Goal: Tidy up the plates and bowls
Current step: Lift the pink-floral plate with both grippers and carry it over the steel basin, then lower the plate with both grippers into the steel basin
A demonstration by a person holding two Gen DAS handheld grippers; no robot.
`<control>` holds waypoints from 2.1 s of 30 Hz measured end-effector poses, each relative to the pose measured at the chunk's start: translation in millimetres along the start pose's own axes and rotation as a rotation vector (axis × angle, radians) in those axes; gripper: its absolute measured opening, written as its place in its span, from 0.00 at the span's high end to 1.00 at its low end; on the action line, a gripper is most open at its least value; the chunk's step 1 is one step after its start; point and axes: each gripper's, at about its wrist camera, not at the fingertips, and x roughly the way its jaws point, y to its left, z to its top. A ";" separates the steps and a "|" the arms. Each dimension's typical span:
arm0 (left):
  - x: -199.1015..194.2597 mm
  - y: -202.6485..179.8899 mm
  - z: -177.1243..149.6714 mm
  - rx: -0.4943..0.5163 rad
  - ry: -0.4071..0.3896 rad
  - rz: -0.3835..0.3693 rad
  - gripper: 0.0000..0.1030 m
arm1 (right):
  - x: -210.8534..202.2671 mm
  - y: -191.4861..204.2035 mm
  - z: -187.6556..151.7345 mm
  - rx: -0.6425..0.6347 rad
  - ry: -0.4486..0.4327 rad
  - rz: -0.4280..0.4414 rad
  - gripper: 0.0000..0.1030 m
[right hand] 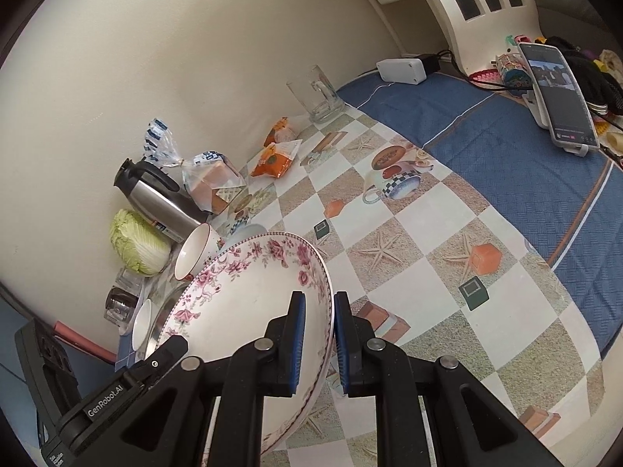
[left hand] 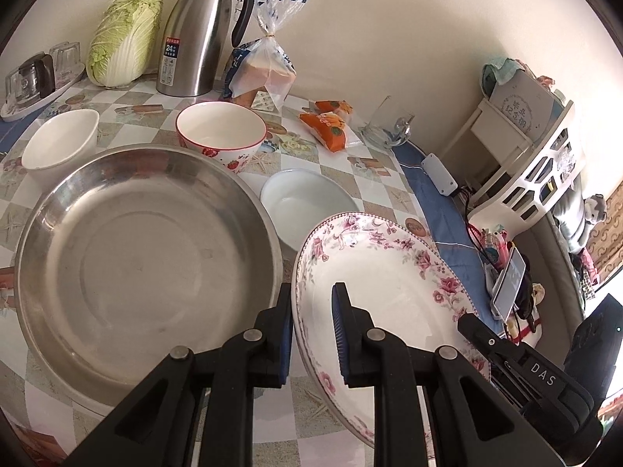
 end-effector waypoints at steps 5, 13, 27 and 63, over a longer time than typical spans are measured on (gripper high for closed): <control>-7.9 13.9 7.7 -0.012 -0.014 0.010 0.81 | 5.4 13.6 -5.1 -0.009 0.013 0.016 0.85; -21.8 46.9 19.7 -0.048 -0.035 0.036 0.81 | 15.8 48.6 -18.0 -0.059 0.037 0.024 0.85; -32.9 109.9 31.6 -0.138 -0.037 0.095 0.81 | 40.7 105.2 -44.8 -0.161 0.092 0.029 0.85; -21.4 176.9 34.3 -0.325 -0.008 0.168 0.81 | 107.9 156.0 -63.6 -0.289 0.222 -0.012 0.85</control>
